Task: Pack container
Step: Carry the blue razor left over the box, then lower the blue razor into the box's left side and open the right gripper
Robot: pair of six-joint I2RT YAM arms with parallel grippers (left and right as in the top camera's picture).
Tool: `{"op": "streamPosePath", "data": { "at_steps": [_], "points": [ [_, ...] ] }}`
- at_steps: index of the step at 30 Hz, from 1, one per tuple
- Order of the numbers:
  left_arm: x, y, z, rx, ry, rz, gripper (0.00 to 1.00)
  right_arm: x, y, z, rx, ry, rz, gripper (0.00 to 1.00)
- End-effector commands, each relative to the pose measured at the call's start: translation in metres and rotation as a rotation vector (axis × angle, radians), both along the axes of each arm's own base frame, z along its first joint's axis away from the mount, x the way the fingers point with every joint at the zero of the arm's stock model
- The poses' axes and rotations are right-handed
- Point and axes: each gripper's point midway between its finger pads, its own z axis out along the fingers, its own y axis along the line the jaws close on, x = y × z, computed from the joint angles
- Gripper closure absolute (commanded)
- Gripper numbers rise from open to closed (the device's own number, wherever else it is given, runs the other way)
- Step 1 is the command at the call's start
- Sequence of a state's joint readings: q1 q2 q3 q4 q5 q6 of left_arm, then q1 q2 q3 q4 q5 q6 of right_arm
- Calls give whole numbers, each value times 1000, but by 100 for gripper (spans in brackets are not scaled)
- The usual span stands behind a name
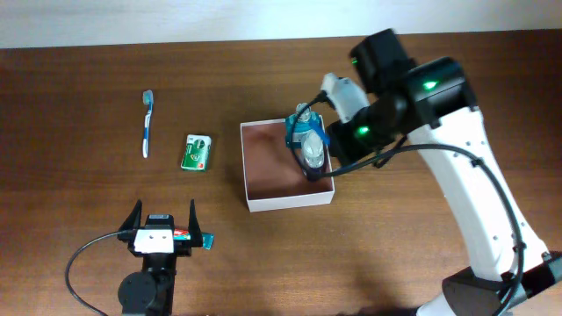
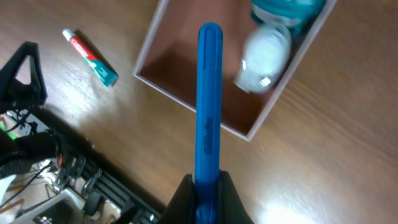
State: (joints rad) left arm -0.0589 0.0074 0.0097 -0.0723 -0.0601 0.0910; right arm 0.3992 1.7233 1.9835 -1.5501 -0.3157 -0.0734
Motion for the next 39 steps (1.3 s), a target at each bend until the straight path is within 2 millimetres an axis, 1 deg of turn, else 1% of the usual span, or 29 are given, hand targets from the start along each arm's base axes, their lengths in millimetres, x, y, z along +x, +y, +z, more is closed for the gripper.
{"op": "streamPosePath", "data": {
  "at_steps": [1, 7, 9, 12, 15, 18, 21, 24, 29, 33, 39],
  "points": [
    [0, 1, -2, 21, 9, 3, 1, 0, 22, -14, 21, 29, -31, 96],
    [0, 1, -2, 21, 9, 3, 1, 8, 62, -34, 79, 10, -74, 96],
    [0, 1, -2, 21, 9, 3, 1, 11, 76, -47, 76, -9, -93, 96],
    [0, 1, -2, 21, 9, 3, 1, 16, 87, -68, 29, -49, -139, 96],
    [0, 0, -2, 21, 9, 3, 1, 23, 91, -83, -18, -100, -213, 96],
    [0, 1, -2, 21, 9, 3, 1, 31, 90, -91, -58, -153, -286, 96],
    [0, 1, -2, 21, 9, 3, 0, 35, 87, -95, -80, -180, -330, 96],
    [0, 1, -2, 21, 9, 3, 1, 36, 92, -98, -68, -183, -337, 96],
    [0, 1, -2, 21, 9, 3, 1, 34, 104, -105, -41, -202, -320, 96],
    [0, 1, -2, 21, 9, 3, 1, 35, 109, -115, -45, -199, -312, 96],
    [0, 1, -2, 21, 9, 3, 1, 38, 112, -134, -72, -175, -312, 96]
  ]
}}
